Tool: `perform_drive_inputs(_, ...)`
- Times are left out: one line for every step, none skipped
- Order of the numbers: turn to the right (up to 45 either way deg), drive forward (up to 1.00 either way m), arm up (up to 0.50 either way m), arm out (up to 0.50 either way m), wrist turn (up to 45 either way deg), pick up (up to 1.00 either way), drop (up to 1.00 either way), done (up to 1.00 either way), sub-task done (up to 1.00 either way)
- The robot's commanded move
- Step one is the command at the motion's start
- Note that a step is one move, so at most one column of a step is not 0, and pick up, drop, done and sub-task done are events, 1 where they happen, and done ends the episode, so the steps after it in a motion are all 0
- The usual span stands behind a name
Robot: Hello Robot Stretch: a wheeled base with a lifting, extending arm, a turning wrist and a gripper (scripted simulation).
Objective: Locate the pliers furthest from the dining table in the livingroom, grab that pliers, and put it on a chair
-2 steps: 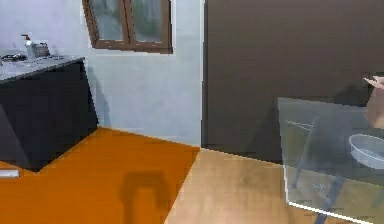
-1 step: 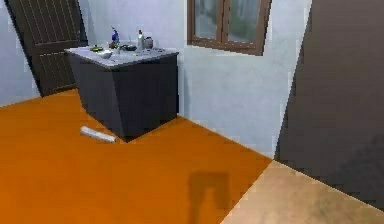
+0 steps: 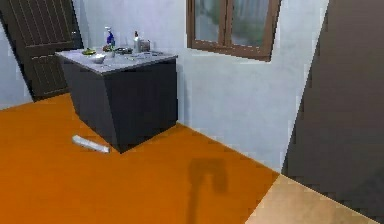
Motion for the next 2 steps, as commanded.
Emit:
perform_drive_inputs(27.0,0.00,0.00,0.00,0.0,0.00,0.00,0.00,0.00)
perform_drive_inputs(0.0,0.55,0.00,0.00,0.0,0.00,0.00,0.00,0.00)
